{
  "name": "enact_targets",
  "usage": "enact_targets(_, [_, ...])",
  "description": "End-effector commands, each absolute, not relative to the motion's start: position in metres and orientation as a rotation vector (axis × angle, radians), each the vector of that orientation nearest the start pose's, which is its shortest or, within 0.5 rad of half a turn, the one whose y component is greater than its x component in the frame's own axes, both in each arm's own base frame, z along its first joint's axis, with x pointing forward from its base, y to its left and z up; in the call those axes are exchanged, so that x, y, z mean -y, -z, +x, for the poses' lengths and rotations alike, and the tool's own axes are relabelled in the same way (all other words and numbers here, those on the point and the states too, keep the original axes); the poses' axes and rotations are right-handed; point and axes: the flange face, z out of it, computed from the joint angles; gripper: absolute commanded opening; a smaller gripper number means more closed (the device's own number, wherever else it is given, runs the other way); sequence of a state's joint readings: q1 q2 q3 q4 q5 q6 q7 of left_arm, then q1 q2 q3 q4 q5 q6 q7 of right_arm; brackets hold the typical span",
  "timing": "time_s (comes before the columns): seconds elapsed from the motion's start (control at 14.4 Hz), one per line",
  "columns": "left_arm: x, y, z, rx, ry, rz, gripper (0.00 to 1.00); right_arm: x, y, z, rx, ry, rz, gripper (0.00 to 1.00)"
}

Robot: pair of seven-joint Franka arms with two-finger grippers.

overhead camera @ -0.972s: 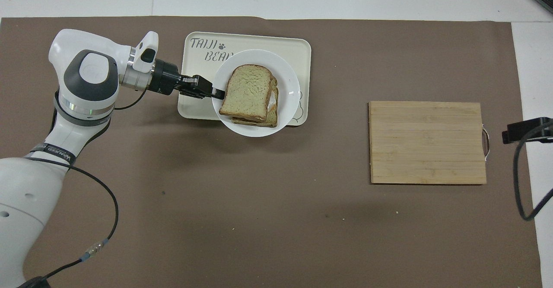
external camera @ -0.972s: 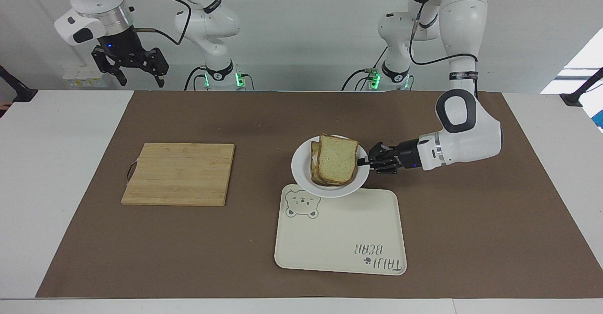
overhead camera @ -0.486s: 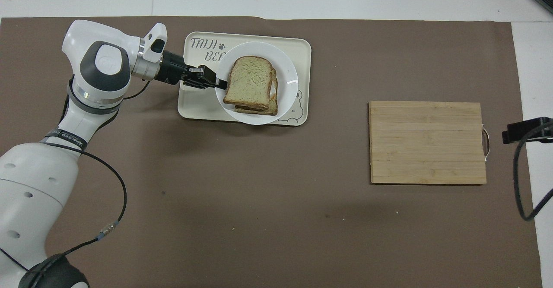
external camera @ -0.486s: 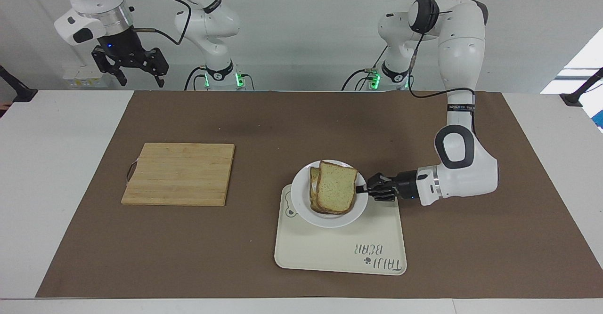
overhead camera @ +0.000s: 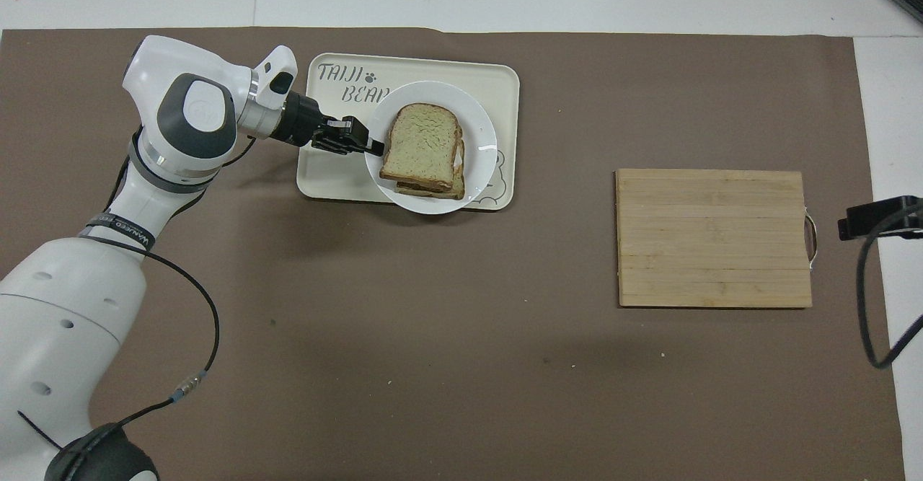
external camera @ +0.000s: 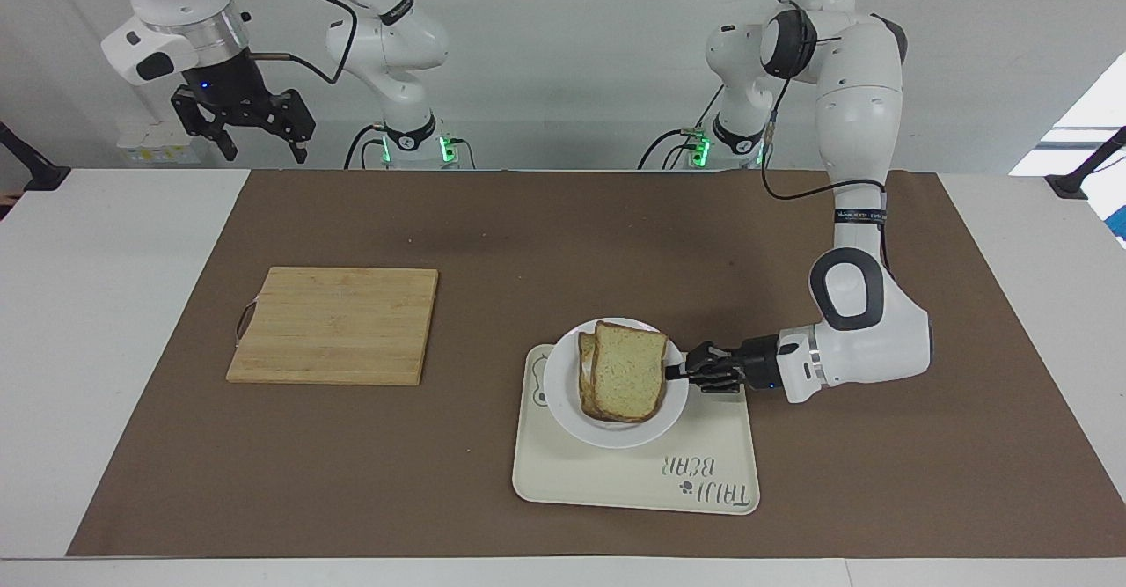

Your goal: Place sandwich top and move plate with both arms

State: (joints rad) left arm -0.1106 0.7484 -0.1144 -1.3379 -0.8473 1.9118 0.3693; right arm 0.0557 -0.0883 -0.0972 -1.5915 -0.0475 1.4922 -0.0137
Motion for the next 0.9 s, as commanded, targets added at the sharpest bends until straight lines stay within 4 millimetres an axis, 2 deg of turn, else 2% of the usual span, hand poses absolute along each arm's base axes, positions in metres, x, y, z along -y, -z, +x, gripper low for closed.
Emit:
enact_targets(0.0, [0.192, -0.3, 0.712, 0.178, 0.074, 2.33, 0.0, 0.031, -0.658, 0.515, -0.042, -0.022, -3.176, 1.0])
enact_targets(0.14, [0.184, -0.3, 0.714, 0.154, 0.061, 2.343, 0.0, 0.031, -0.658, 0.515, -0.039, -0.022, -3.176, 1.0])
enact_targets(0.21, [0.181, -0.298, 0.715, 0.163, 0.06, 2.359, 0.78, 0.031, -0.658, 0.515, -0.044, -0.022, -3.176, 1.0])
enact_targets(0.28, [0.175, -0.298, 0.715, 0.166, 0.061, 2.374, 1.0, 0.031, -0.658, 0.515, -0.042, -0.022, -3.176, 1.0])
enact_targets(0.49, [0.138, -0.296, 0.722, 0.14, 0.051, 2.391, 1.0, 0.031, -0.658, 0.515, -0.039, -0.022, -3.176, 1.0])
enact_targets(0.56, [0.135, -0.303, 0.723, 0.165, 0.032, 2.421, 1.0, 0.03, -0.658, 0.515, -0.039, -0.022, -3.175, 1.0])
enact_targets(0.62, [0.132, -0.314, 0.725, 0.191, 0.012, 2.459, 1.0, 0.031, -0.658, 0.515, -0.044, -0.022, -3.176, 1.0])
enact_targets(0.83, [0.133, -0.373, 0.722, 0.321, -0.087, 2.582, 1.0, 0.031, -0.658, 0.515, -0.042, -0.022, -3.176, 1.0])
